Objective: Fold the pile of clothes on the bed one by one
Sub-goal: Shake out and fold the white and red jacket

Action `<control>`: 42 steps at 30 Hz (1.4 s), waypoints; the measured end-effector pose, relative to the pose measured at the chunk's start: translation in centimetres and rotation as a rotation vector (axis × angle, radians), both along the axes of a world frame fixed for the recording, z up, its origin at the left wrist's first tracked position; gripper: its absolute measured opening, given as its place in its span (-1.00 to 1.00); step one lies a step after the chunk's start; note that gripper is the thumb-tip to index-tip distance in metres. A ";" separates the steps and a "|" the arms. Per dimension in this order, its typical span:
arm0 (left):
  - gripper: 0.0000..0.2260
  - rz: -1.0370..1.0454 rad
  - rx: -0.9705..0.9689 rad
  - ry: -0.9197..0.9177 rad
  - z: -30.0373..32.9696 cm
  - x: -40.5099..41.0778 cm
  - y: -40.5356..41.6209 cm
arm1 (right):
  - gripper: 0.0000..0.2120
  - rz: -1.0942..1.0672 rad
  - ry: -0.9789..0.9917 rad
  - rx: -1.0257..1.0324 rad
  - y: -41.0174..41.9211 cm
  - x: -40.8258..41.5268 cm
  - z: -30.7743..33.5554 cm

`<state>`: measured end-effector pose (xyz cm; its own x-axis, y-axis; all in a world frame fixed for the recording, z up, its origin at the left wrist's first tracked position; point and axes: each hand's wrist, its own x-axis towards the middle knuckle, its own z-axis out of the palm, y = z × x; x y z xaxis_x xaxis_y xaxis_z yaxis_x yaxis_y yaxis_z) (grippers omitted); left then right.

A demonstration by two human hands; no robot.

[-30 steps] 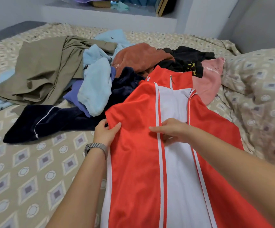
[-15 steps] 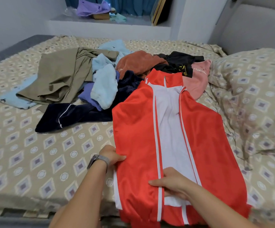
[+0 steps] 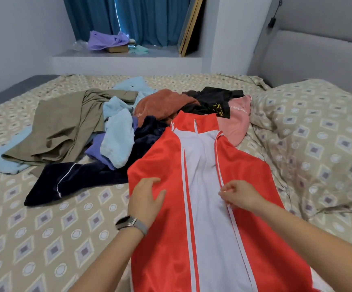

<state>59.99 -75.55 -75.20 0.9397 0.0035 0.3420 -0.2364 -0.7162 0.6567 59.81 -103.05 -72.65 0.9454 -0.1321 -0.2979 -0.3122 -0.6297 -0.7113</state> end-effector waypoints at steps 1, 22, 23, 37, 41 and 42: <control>-0.71 -0.016 -0.015 -0.020 1.2 1.9 -1.4 | -0.94 -0.008 -0.066 -0.063 -1.2 1.9 0.2; -0.69 0.107 -0.551 0.760 4.1 27.0 -5.7 | -0.64 -0.104 -0.058 0.415 -9.3 25.7 -4.4; -0.72 0.071 -0.580 0.750 4.0 26.8 -5.9 | -0.59 -0.087 -0.055 0.428 -9.5 25.9 -4.4; -0.69 -0.132 -0.469 0.148 2.7 20.4 -3.7 | -0.65 0.096 -0.428 0.173 -8.8 20.4 -4.5; -0.52 -0.353 -0.255 0.149 3.7 18.1 -1.3 | -0.64 0.056 -0.419 0.286 -9.5 18.4 -4.3; -0.48 -0.384 -0.160 0.142 3.6 17.5 -0.9 | -0.68 0.071 -0.383 0.277 -9.5 17.9 -4.4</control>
